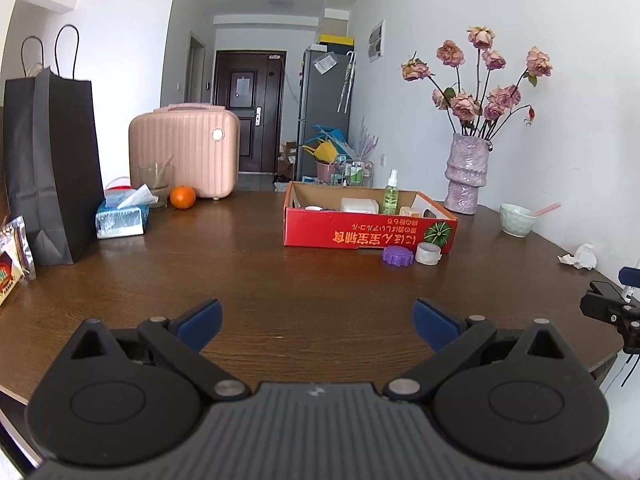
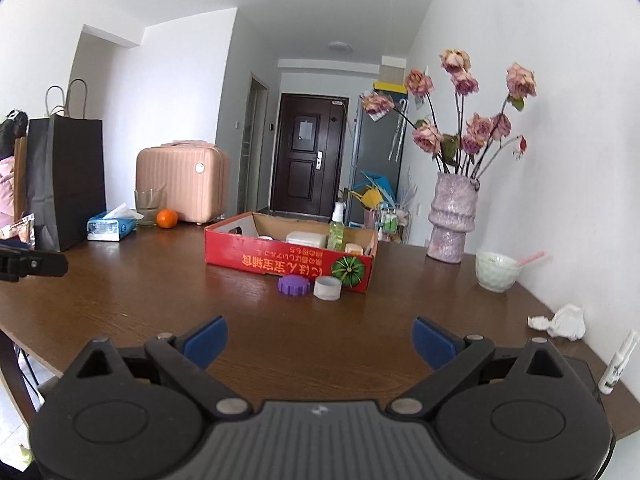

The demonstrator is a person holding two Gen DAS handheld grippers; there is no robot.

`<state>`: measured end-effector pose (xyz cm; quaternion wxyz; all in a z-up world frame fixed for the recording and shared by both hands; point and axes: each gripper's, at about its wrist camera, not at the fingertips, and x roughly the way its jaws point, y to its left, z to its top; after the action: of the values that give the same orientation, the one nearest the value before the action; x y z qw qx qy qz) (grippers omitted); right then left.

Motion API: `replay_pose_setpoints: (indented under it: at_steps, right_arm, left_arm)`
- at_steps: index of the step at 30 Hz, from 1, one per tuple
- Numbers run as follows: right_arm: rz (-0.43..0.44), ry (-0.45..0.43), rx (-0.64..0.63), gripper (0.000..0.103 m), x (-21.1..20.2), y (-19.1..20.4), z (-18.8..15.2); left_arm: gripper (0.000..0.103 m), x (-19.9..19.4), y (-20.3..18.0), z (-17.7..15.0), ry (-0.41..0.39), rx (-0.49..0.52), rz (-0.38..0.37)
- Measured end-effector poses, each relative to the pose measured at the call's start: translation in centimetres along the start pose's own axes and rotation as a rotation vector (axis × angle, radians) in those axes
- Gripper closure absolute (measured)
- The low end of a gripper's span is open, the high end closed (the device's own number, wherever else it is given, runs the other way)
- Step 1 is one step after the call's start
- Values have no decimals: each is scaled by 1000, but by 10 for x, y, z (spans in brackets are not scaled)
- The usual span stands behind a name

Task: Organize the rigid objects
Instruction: 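Move both tools toward the purple cap and clear ring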

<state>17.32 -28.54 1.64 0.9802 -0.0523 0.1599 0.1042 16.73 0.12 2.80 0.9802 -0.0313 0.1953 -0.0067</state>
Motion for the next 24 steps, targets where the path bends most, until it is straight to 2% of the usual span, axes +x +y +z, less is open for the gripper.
replay_pose_setpoints:
  at_steps: [7,14,20,24]
  right_arm:
    - [-12,50,53,4,26,-10,-5]
    - [-28,96,64,4,64,-24,-1]
    - [-32,138,37,5,124,-30,10]
    - [-20,183,3,6,189,-29,26]
  left_arm:
    - [0,26,-14,-5,42,31,-16]
    - [0,78,-37,2,87,80,-69]
    - [0,127,-40,10,123,89,-78]
    - [0,164,-39,21,147,134,-84]
